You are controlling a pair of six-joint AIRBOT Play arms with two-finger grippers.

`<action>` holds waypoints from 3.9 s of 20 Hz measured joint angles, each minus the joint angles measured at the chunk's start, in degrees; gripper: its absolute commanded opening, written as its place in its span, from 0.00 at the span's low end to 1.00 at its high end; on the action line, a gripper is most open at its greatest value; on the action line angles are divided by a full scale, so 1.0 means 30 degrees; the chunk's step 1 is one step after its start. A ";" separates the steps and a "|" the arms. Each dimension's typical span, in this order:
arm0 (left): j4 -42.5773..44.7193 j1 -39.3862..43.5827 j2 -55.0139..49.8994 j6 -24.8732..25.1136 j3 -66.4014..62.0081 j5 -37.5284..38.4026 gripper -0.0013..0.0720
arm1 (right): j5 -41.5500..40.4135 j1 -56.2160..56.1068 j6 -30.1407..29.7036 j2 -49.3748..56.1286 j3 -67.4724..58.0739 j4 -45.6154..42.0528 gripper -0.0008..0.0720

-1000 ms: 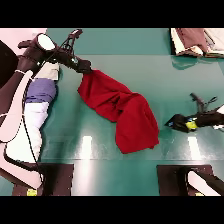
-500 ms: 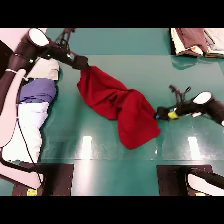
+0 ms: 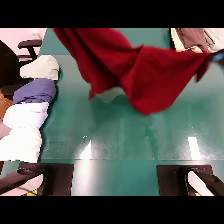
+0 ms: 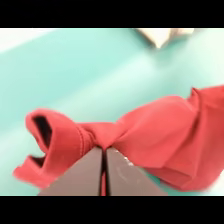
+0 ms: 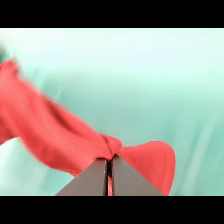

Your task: Fold the shirts.

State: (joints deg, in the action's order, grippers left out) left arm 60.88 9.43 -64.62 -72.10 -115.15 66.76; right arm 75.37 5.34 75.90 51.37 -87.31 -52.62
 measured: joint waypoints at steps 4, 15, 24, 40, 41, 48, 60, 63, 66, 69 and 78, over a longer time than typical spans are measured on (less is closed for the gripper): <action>0.0036 0.0000 0.3803 -0.0080 -0.0393 -0.1071 0.05 | 0.1180 0.1515 0.0000 -0.0787 -0.4269 0.0022 0.03; 0.3228 0.0000 0.2863 -0.2142 0.4787 0.2266 0.05 | 0.3636 0.1690 0.1282 0.5348 -0.9602 -0.0321 0.03; 0.3585 -0.0204 -0.4459 -0.2361 1.2116 -0.1851 0.83 | 0.2492 -0.2127 0.1479 1.3580 -0.6047 -0.3351 0.38; 0.1319 -0.5617 -0.2018 -0.1443 2.1748 -0.0583 0.84 | 0.3730 0.0255 0.0692 0.9340 0.2841 -0.0685 0.63; 0.0707 -0.5646 -0.1938 -0.1166 2.2564 -0.1064 0.84 | 0.3490 0.0321 0.0685 0.8801 0.3759 -0.0517 0.63; -0.1370 -0.4342 -0.1719 -0.0495 2.4793 -0.3424 0.26 | 0.2535 0.0678 0.0619 0.6404 0.6943 0.0044 0.63; -0.1756 -0.3745 -0.1668 -0.0787 2.1872 -0.1880 0.05 | 0.3628 0.8510 0.0299 0.3286 1.5285 -0.4065 0.63; -0.1821 -0.3730 -0.1668 -0.0794 2.1682 -0.1814 0.05 | 0.2608 0.9610 -0.0058 0.3096 1.7974 -0.4000 0.57; -0.1851 -0.3738 -0.1668 -0.0794 2.1602 -0.1800 0.05 | 0.1435 0.9923 -0.0211 0.3038 1.9322 -0.3308 0.54; -0.1894 -0.3738 -0.1668 -0.0801 2.1580 -0.1792 0.05 | 0.0933 0.9253 -0.0277 0.3002 1.9846 -0.2732 0.54; -0.1836 -0.3730 -0.0954 -0.0663 2.1449 -0.1545 0.05 | -0.0867 0.4605 -0.0663 0.2732 1.9926 -0.1413 0.03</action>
State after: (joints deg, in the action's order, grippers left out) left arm 55.37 -1.76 -67.48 -74.08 -50.81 62.13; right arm 72.77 19.16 73.91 59.57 -27.53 -56.86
